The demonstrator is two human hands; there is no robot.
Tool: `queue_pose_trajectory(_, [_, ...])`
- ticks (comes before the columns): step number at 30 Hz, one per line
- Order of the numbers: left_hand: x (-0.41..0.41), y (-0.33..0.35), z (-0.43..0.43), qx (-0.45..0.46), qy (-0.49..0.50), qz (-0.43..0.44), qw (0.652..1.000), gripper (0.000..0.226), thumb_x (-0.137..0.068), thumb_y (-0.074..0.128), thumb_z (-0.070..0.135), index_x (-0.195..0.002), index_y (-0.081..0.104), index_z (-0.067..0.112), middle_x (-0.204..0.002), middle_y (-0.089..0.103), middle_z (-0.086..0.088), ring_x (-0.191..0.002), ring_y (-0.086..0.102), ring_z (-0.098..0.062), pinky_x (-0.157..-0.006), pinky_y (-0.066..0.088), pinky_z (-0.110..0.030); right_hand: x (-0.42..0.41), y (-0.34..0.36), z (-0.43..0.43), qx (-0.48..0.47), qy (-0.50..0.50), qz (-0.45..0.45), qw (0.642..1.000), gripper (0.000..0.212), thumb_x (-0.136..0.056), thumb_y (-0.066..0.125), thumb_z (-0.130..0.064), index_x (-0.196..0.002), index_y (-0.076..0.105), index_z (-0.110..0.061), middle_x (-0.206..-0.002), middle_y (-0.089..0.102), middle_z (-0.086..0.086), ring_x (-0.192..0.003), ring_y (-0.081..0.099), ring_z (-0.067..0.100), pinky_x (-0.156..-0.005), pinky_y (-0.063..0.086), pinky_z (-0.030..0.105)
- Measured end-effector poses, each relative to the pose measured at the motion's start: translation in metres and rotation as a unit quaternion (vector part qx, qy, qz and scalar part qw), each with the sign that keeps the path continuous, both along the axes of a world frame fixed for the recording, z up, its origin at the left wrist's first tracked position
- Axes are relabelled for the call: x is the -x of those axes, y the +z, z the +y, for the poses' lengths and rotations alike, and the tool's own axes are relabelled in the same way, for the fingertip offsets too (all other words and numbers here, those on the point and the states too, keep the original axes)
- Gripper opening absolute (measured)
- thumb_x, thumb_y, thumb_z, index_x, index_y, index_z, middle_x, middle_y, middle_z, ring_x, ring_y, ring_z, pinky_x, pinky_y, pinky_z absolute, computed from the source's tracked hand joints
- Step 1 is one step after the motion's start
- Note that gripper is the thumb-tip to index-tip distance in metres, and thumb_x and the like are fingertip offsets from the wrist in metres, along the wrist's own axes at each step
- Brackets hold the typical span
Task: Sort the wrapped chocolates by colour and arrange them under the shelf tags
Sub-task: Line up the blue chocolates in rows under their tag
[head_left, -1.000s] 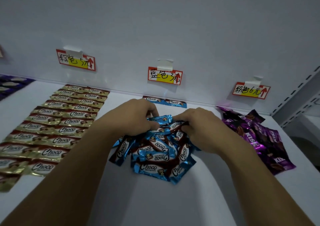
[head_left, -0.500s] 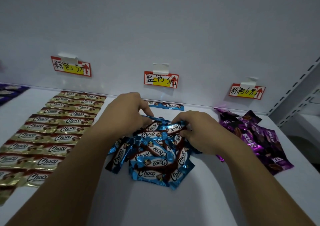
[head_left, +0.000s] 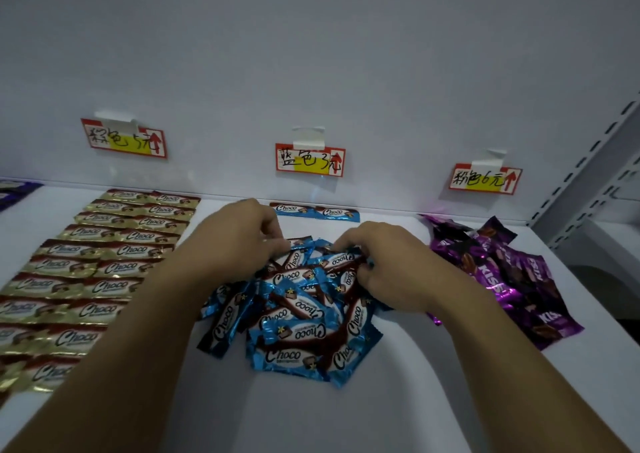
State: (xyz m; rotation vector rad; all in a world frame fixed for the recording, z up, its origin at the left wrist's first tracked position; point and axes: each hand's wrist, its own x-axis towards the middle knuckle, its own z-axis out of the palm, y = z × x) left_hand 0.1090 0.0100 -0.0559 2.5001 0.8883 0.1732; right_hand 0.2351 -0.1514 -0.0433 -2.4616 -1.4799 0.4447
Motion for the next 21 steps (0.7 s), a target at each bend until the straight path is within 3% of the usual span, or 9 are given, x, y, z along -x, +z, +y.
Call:
queue_pose_trajectory(4, [0.000,-0.003,0.005,-0.002,-0.018,-0.005,1.000,0.010,-0.087,0.068,0.028,-0.089,0.060,0.032,-0.090,0.056,0.017,-0.087,0.054,-0.003,-0.072,0.042,-0.022,-0.002,0.000,0.006,-0.015,0.008,-0.006,1.000,0.046,-0.089,0.046,-0.003,-0.114,0.069,-0.034,-0.128,0.058,-0.006,-0.116,0.050,0.016,-0.099,0.045,0.037])
queue_pose_trajectory(7, [-0.001,0.002,0.002,0.039,-0.053,-0.006,0.998,0.038,-0.085,0.071,0.025,-0.115,0.052,0.039,-0.090,0.057,0.015,-0.086,0.054,-0.003,-0.068,0.038,-0.016,-0.002,0.002,0.005,-0.041,-0.024,-0.010,0.999,0.037,-0.096,0.041,-0.011,-0.103,0.071,-0.030,-0.118,0.064,-0.007,-0.102,0.055,0.011,-0.089,0.047,0.030])
queue_pose_trajectory(9, [0.000,0.003,-0.001,0.051,-0.059,-0.011,0.997,0.042,-0.084,0.072,0.024,-0.119,0.053,0.036,-0.087,0.058,0.011,-0.082,0.054,-0.005,-0.067,0.040,-0.017,0.000,0.000,0.005,-0.044,-0.031,-0.013,0.998,0.028,-0.097,0.044,-0.019,-0.103,0.069,-0.031,-0.110,0.066,-0.008,-0.097,0.057,0.010,-0.086,0.048,0.030])
queue_pose_trajectory(12, [0.002,0.005,0.000,0.051,-0.054,-0.018,0.997,0.034,-0.085,0.072,0.023,-0.114,0.059,0.034,-0.087,0.057,0.013,-0.081,0.054,-0.004,-0.067,0.041,-0.017,0.005,-0.004,0.011,-0.048,-0.030,-0.040,0.998,0.016,-0.096,0.052,-0.031,-0.107,0.063,-0.033,-0.110,0.066,-0.011,-0.102,0.057,0.011,-0.094,0.045,0.034])
queue_pose_trajectory(17, [0.002,0.005,0.000,0.057,-0.039,-0.072,0.995,0.026,-0.084,0.072,0.016,-0.102,0.062,0.032,-0.084,0.062,0.013,-0.076,0.057,-0.002,-0.062,0.042,-0.015,0.005,0.000,0.017,-0.028,-0.039,-0.074,0.996,0.036,-0.095,0.056,-0.033,-0.131,0.053,-0.038,-0.118,0.063,-0.010,-0.115,0.049,0.017,-0.099,0.033,0.038])
queue_pose_trajectory(19, [0.002,0.005,0.000,0.054,-0.025,-0.098,0.993,0.021,-0.084,0.072,0.017,-0.095,0.062,0.032,-0.082,0.064,0.012,-0.075,0.058,-0.002,-0.060,0.040,-0.014,0.006,0.000,0.016,-0.024,-0.053,-0.049,0.997,0.032,-0.095,0.057,-0.030,-0.126,0.059,-0.034,-0.114,0.063,-0.007,-0.106,0.052,0.016,-0.092,0.039,0.035])
queue_pose_trajectory(21, [0.002,0.004,0.000,0.041,-0.008,-0.113,0.993,0.017,-0.085,0.071,0.017,-0.091,0.064,0.031,-0.081,0.063,0.013,-0.076,0.057,-0.001,-0.060,0.038,-0.013,0.006,-0.003,0.015,-0.061,-0.081,-0.003,0.995,0.019,-0.093,0.059,-0.029,-0.110,0.067,-0.032,-0.102,0.065,-0.007,-0.087,0.056,0.013,-0.074,0.043,0.028])
